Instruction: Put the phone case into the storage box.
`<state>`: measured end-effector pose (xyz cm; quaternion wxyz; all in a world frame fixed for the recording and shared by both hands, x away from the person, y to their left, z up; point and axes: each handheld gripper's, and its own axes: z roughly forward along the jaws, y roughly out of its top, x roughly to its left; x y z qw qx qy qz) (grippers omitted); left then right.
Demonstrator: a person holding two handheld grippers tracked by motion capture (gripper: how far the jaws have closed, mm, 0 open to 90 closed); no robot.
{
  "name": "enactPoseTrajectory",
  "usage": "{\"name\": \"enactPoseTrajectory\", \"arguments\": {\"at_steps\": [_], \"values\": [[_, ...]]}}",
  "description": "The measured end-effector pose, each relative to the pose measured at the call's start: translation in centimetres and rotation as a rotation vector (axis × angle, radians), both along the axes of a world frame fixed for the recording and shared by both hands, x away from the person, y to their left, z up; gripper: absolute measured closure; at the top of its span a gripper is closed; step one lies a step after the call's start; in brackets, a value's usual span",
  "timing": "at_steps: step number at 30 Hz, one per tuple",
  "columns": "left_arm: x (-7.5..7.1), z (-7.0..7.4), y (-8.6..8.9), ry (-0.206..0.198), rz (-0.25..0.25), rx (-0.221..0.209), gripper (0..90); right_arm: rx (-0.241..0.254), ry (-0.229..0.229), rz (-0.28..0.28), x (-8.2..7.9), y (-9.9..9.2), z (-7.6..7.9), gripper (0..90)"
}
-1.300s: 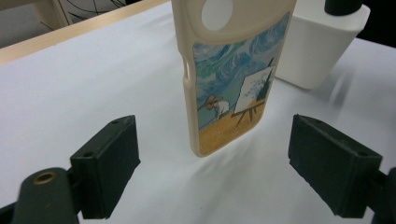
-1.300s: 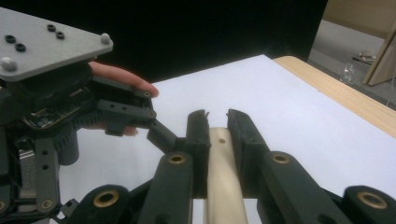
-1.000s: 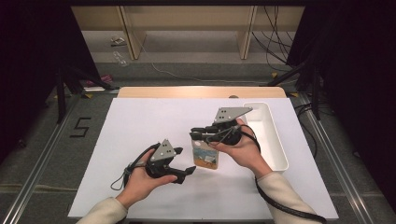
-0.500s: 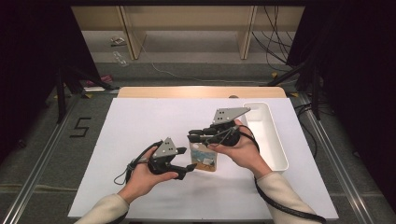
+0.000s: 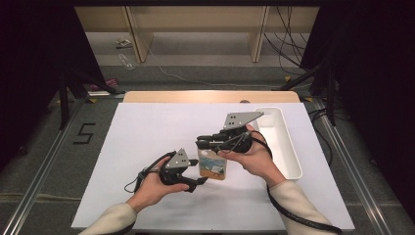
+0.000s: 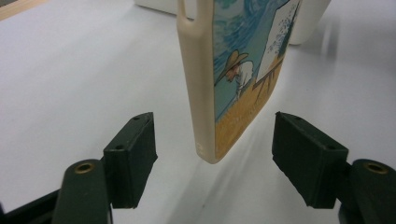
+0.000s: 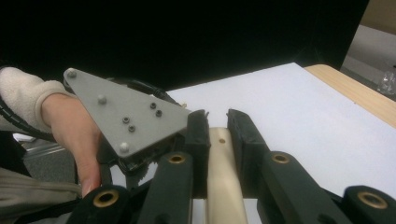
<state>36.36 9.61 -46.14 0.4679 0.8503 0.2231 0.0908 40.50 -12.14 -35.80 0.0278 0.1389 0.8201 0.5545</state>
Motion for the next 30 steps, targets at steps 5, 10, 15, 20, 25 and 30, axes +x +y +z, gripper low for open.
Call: {"name": "enactPoseTrajectory", "arguments": {"at_steps": [5,10,15,20,25,30], "values": [[-0.11,-0.38,-0.37,-0.008,-0.036,0.019,33.3,0.001,0.004,0.005,-0.04,0.10,0.00,79.5],[-0.04,-0.57,-0.55,-0.006,-0.056,0.020,39.9,0.007,0.009,0.012,-0.06,0.12,0.03,79.5],[0.18,-0.67,-0.63,-0.011,-0.070,0.013,44.4,0.008,0.010,0.013,-0.06,0.14,-0.01,79.5],[0.17,-0.68,-0.66,-0.019,-0.089,0.016,51.7,0.008,0.013,0.014,-0.10,0.17,0.01,79.5],[0.27,-0.52,-0.35,-0.028,-0.090,0.015,62.9,0.009,0.015,0.018,-0.10,0.21,-0.01,79.5],[0.32,-0.24,0.00,-0.024,-0.094,0.006,70.6,0.022,0.014,0.019,-0.10,0.07,0.13,79.4]]}}
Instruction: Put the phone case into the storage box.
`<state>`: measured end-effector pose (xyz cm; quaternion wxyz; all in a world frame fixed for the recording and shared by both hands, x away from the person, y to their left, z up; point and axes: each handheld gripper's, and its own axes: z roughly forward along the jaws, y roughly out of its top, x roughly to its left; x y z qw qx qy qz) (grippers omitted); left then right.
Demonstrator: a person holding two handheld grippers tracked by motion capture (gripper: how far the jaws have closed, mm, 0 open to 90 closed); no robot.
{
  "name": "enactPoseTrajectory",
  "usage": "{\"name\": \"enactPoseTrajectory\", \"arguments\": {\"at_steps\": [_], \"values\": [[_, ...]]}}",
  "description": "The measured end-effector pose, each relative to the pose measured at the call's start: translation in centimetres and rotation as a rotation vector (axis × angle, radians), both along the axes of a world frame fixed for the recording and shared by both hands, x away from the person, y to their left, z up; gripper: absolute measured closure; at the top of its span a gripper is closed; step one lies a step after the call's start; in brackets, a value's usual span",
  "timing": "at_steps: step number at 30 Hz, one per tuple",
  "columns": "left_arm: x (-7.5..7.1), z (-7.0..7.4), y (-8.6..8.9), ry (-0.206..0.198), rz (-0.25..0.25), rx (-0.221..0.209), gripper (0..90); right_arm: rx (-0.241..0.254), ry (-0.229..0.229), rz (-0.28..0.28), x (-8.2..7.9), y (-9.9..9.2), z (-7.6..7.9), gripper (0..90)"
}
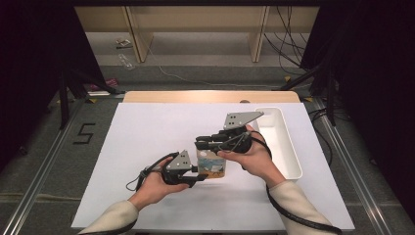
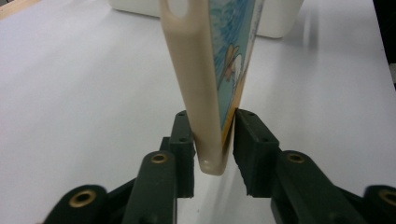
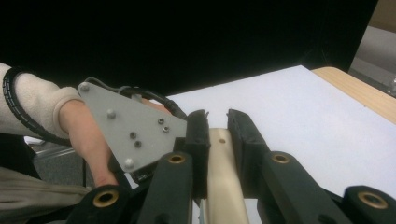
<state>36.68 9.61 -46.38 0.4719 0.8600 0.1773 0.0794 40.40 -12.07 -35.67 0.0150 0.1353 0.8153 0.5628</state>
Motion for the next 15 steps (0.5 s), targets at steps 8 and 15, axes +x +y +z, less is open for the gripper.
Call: {"name": "enactPoseTrajectory", "arguments": {"at_steps": [8,15], "values": [[0.03,0.38,0.39,0.031,0.013,-0.005,78.6,0.021,0.009,0.013,0.07,-0.08,-0.10,79.0],[0.01,0.41,0.40,0.042,0.016,-0.001,79.1,0.025,0.006,0.016,0.06,-0.07,-0.11,78.8]]}}
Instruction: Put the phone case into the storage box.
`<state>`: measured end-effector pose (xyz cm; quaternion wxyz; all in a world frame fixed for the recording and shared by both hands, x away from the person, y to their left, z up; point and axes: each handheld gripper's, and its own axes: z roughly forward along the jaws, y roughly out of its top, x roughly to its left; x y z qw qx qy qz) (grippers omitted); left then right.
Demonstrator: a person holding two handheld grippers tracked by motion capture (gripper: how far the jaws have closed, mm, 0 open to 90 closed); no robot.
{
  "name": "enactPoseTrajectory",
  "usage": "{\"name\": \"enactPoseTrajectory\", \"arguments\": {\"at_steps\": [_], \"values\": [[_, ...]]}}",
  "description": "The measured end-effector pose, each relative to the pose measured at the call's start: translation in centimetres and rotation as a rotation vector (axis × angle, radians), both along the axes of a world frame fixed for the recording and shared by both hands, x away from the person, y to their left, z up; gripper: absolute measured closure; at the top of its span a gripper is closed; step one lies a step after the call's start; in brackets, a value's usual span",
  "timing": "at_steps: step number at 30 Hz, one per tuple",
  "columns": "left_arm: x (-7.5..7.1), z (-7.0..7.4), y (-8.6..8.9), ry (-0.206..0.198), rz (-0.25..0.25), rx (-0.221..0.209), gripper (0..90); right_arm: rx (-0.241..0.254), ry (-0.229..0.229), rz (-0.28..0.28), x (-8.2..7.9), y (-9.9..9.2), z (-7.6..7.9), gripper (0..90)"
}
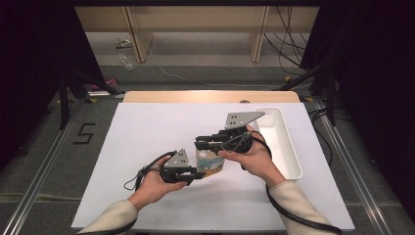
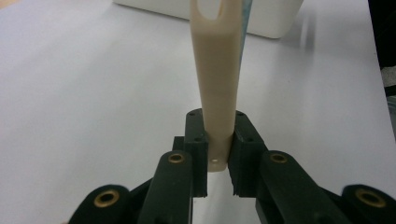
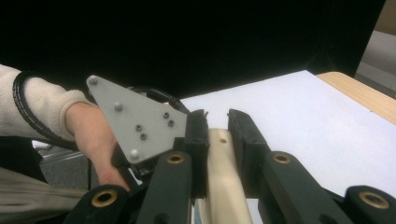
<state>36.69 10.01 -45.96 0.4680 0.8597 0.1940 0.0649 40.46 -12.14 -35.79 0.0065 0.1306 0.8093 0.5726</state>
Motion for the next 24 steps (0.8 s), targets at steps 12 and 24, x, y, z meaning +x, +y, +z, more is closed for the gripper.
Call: {"name": "enactPoseTrajectory", "arguments": {"at_steps": [12,24], "values": [[0.05,0.14,0.11,0.021,-0.003,-0.007,79.4,0.004,-0.013,0.004,-0.07,0.07,0.03,78.1],[0.13,0.31,0.27,0.032,-0.007,-0.009,79.5,0.005,-0.054,-0.001,-0.14,0.09,0.05,69.7]]}}
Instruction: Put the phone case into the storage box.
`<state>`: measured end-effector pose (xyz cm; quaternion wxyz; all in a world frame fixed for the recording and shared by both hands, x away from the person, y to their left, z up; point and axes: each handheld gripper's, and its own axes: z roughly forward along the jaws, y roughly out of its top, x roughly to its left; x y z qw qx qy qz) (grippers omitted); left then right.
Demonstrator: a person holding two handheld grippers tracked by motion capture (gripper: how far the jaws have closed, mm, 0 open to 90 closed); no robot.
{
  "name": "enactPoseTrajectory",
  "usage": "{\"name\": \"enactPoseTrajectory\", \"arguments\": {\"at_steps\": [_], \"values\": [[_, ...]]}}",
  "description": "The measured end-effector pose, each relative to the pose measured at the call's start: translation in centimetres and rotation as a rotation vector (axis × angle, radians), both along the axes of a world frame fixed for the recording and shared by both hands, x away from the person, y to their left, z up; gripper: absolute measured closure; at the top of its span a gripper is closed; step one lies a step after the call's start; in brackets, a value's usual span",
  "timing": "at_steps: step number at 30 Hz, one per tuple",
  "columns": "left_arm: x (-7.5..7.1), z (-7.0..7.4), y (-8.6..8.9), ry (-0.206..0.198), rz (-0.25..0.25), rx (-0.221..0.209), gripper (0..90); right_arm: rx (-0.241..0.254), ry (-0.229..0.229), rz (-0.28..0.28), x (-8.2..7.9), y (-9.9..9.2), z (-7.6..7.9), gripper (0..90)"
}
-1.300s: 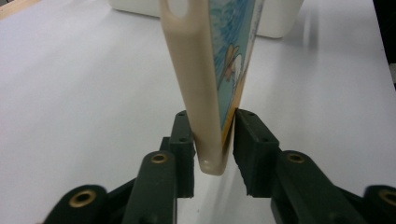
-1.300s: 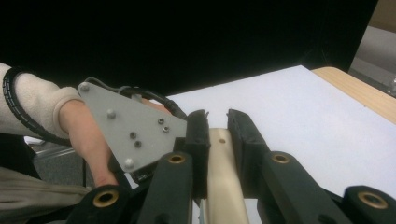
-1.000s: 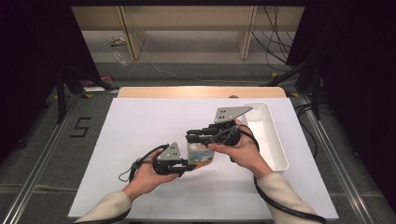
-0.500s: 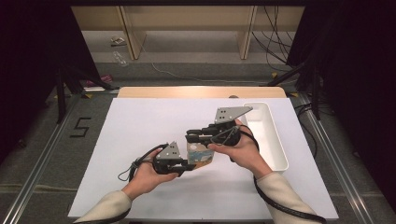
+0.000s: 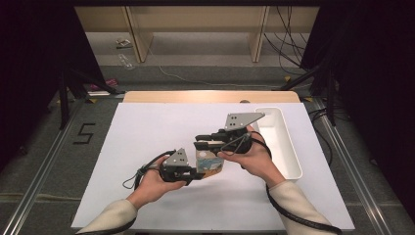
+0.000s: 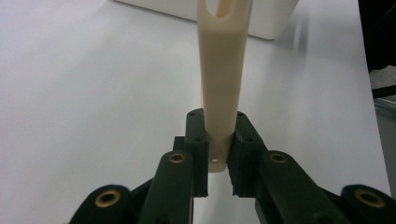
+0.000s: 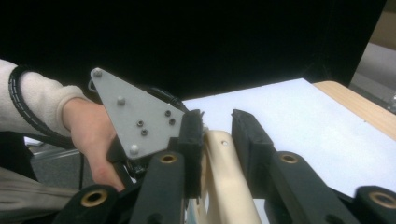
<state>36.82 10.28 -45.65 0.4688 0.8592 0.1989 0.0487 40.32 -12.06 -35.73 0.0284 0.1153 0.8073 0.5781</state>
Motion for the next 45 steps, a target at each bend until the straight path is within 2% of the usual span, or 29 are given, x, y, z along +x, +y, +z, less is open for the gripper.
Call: {"name": "enactPoseTrajectory", "arguments": {"at_steps": [1,2,3,8,9,10,13,14,15,17,23,32,38,45], "values": [[0.0,0.0,0.0,-0.001,0.002,0.002,79.5,0.002,-0.007,-0.006,0.0,0.0,0.0,65.8],[0.0,0.0,0.0,-0.001,0.002,0.002,79.6,0.002,-0.007,-0.006,0.0,0.0,0.0,65.8],[0.0,0.1,0.1,-0.003,0.011,-0.002,79.6,0.005,-0.017,-0.019,0.0,0.0,0.0,54.5],[0.2,0.2,0.4,0.006,0.060,0.003,79.6,0.056,-0.036,-0.103,0.3,-0.1,-0.1,21.6],[0.2,0.2,0.4,0.006,0.060,0.003,79.6,0.056,-0.036,-0.103,0.3,-0.1,-0.1,21.6],[0.3,0.2,0.5,0.026,0.091,-0.003,79.6,0.078,-0.045,-0.136,0.4,-0.2,0.0,14.9],[0.4,0.3,0.8,0.048,0.138,-0.002,79.5,0.098,-0.059,-0.183,0.5,-0.5,0.0,14.2],[0.4,0.3,0.8,0.048,0.138,-0.002,79.5,0.098,-0.059,-0.183,0.5,-0.5,0.0,14.2],[0.5,0.4,1.0,0.054,0.175,-0.008,79.5,0.110,-0.064,-0.209,0.6,-0.7,0.0,10.1],[0.6,0.5,1.2,0.053,0.209,-0.011,79.5,0.121,-0.064,-0.250,0.6,-0.8,-0.1,3.3],[0.7,0.7,1.6,0.067,0.289,-0.020,79.4,0.163,-0.067,-0.358,0.9,-1.3,-0.3,0.3],[0.6,1.1,1.5,0.096,0.343,-0.015,79.4,0.185,-0.071,-0.488,0.9,-1.8,-0.9,0.3],[0.5,1.3,1.3,0.109,0.365,-0.007,79.4,0.181,-0.066,-0.532,0.5,-2.0,-1.4,0.3],[0.5,1.7,0.7,0.108,0.390,0.017,79.3,0.166,-0.072,-0.539,-0.4,-2.2,-1.8,0.2]]}}
